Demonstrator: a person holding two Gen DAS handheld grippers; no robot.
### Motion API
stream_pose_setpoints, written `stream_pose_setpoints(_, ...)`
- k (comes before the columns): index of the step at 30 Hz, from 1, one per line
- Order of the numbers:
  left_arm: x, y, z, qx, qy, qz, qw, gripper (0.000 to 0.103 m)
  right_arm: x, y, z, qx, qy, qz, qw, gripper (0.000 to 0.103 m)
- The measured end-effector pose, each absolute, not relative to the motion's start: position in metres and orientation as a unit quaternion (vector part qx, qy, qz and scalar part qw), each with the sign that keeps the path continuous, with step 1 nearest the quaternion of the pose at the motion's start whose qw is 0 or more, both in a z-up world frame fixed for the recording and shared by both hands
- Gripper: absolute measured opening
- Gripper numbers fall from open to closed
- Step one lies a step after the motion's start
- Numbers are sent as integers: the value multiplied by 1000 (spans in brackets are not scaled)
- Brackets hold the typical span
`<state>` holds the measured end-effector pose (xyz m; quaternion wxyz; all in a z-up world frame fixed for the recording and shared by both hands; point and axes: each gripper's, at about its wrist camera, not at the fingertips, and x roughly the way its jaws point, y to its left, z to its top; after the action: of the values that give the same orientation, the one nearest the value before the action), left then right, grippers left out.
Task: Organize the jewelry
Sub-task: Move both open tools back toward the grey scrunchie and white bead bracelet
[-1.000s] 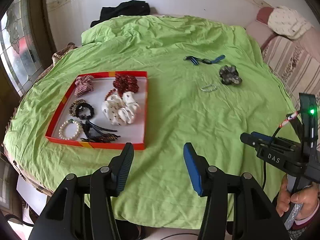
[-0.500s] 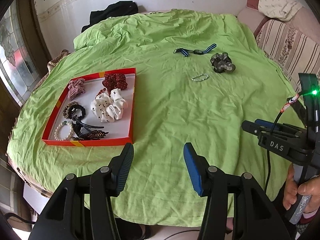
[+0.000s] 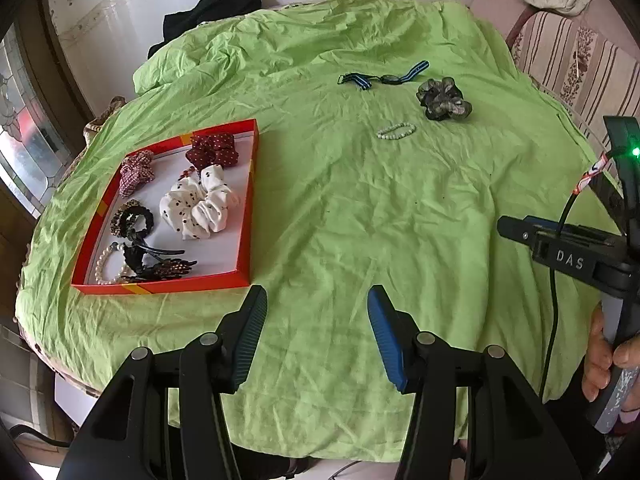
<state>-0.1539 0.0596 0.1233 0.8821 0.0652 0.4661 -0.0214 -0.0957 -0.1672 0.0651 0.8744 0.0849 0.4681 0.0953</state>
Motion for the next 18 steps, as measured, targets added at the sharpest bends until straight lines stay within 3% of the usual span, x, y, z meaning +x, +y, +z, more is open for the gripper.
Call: stream_pose_setpoints(18,-116,39,101,83,494,-37,865,52,-66,-198,59,80,476,64,873,51)
